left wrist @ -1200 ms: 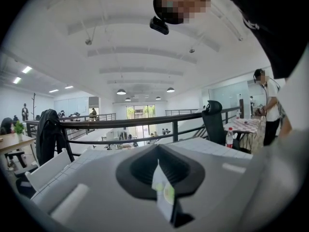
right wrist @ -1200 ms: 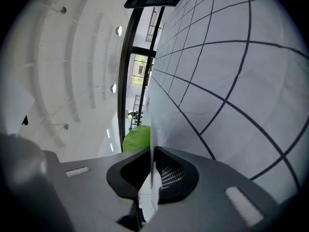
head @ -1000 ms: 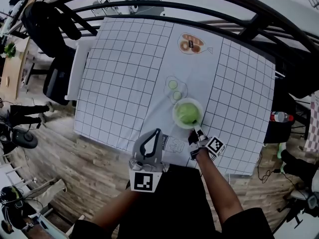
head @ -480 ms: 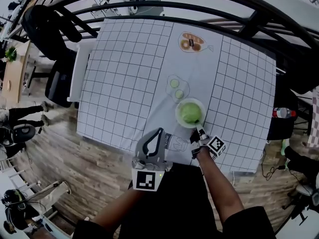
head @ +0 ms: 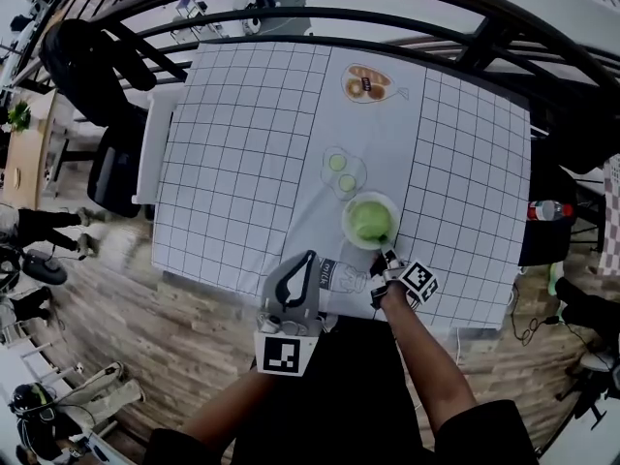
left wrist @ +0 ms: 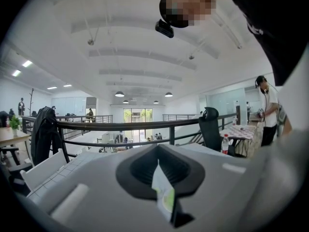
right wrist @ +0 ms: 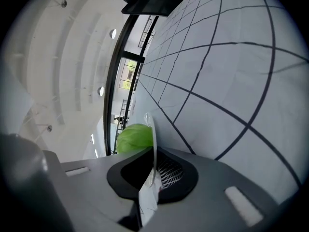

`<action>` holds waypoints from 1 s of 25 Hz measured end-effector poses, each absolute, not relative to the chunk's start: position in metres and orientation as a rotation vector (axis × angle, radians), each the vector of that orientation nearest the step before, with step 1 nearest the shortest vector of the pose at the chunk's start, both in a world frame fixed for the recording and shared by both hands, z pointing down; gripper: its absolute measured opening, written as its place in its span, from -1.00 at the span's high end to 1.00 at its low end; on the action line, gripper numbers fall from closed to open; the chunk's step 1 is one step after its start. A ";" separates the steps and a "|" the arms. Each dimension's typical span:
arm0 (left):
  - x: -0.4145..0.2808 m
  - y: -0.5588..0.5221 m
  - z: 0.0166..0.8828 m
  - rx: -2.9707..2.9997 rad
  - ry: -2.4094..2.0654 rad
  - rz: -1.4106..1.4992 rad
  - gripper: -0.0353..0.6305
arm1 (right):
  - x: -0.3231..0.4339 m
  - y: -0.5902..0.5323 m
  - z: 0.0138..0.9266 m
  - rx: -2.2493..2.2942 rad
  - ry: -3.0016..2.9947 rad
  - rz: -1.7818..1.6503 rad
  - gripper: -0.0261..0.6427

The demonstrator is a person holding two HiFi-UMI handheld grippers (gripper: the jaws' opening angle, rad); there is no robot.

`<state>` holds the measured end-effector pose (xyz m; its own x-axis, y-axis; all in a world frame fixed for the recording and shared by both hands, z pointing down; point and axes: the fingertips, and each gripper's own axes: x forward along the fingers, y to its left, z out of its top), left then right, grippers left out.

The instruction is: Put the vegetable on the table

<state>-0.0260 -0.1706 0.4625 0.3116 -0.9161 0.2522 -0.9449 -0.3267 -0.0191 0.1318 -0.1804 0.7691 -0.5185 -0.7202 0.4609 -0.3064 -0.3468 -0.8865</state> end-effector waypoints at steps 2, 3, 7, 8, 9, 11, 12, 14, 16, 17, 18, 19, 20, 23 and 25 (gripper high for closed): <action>-0.027 -0.167 0.459 2.443 -1.735 0.326 0.87 | 0.131 -0.176 0.769 -1.347 1.562 -1.963 0.83; -0.027 -0.166 0.458 2.449 -1.730 0.327 0.87 | 0.131 -0.175 0.769 -1.350 1.543 -1.972 0.83; -0.028 -0.165 0.452 2.481 -1.711 0.307 0.87 | 0.133 -0.175 0.767 -1.359 1.469 -1.978 0.74; -0.028 -0.164 0.450 2.484 -1.710 0.293 0.87 | 0.133 -0.174 0.766 -1.360 1.459 -1.982 0.73; -0.027 -0.161 0.449 2.484 -1.708 0.282 0.87 | 0.134 -0.171 0.766 -1.367 1.448 -1.988 0.71; -0.027 -0.156 0.448 2.486 -1.701 0.276 0.87 | 0.139 -0.165 0.768 -1.388 1.422 -1.996 0.66; -0.028 -0.154 0.447 2.490 -1.696 0.278 0.87 | 0.143 -0.162 0.769 -1.398 1.409 -1.993 0.65; -0.030 -0.150 0.447 2.496 -1.691 0.276 0.87 | 0.150 -0.157 0.767 -1.420 1.392 -1.973 0.66; -0.032 -0.147 0.445 2.495 -1.691 0.260 0.87 | 0.156 -0.151 0.764 -1.434 1.387 -1.953 0.68; -0.033 -0.145 0.445 2.495 -1.691 0.254 0.87 | 0.159 -0.148 0.762 -1.439 1.385 -1.945 0.68; -0.034 -0.143 0.444 2.494 -1.690 0.246 0.87 | 0.162 -0.144 0.760 -1.443 1.389 -1.938 0.68; -0.035 -0.140 0.444 2.495 -1.689 0.236 0.87 | 0.164 -0.141 0.756 -1.447 1.402 -1.928 0.68; -0.036 -0.138 0.443 2.494 -1.687 0.227 0.87 | 0.165 -0.137 0.752 -1.450 1.427 -1.918 0.68; -0.039 -0.129 0.443 2.487 -1.673 0.210 0.87 | 0.159 -0.126 0.735 -1.452 1.541 -1.887 0.72; -0.041 -0.124 0.441 2.491 -1.661 0.188 0.87 | 0.152 -0.117 0.721 -1.452 1.600 -1.865 0.73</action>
<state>-0.0410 -0.1237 0.4405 0.3822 -0.9060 0.1818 -0.9238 -0.3799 0.0486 0.1525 -0.1167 0.7210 -0.4523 -0.7437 0.4923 -0.3735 -0.3434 -0.8617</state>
